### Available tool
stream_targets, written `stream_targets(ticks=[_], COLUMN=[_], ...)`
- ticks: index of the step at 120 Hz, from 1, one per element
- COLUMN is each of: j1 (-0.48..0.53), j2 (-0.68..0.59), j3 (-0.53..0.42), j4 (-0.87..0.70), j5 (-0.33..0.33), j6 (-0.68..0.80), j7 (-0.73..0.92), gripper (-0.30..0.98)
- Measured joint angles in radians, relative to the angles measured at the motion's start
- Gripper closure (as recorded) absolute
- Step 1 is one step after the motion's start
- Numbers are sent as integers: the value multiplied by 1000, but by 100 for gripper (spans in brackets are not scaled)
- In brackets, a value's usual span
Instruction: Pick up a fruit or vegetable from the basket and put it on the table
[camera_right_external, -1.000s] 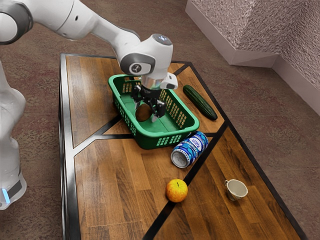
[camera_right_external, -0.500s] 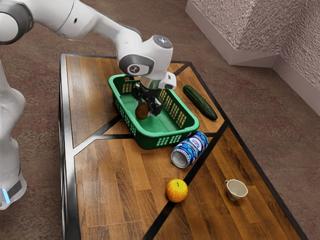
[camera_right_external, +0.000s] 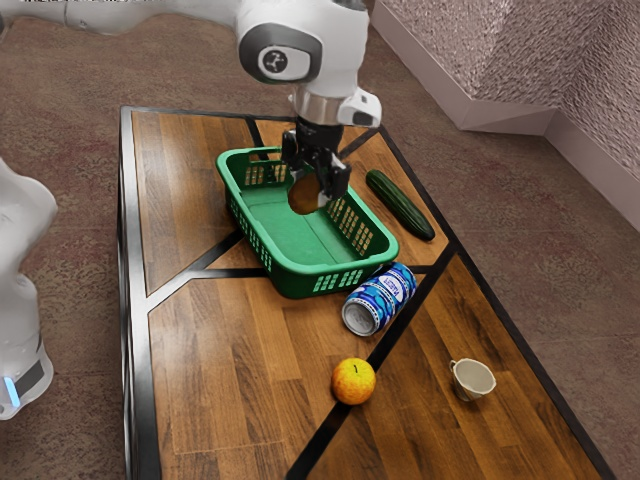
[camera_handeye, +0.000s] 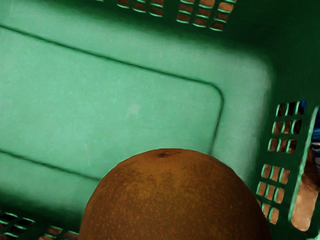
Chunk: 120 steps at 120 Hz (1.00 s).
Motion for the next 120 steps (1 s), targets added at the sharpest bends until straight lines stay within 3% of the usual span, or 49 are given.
stream_targets(ticks=[10, 23, 63, 78, 96, 120], j1=[-93, -125, -52, -29, -21, -22], j2=[-22, -36, 42, 58, 69, 70], j3=[-80, -238, -674, -705, -707, -672], j4=[-2, -2, 6, 8, 7, 23], j5=[-23, -67, -203, -222, -249, -263], j6=[-42, -75, -48, -35, -10, -7], j7=[2, 3, -19, -33, -43, -51], gripper=[49, 49, 49, 47, 17, 4])
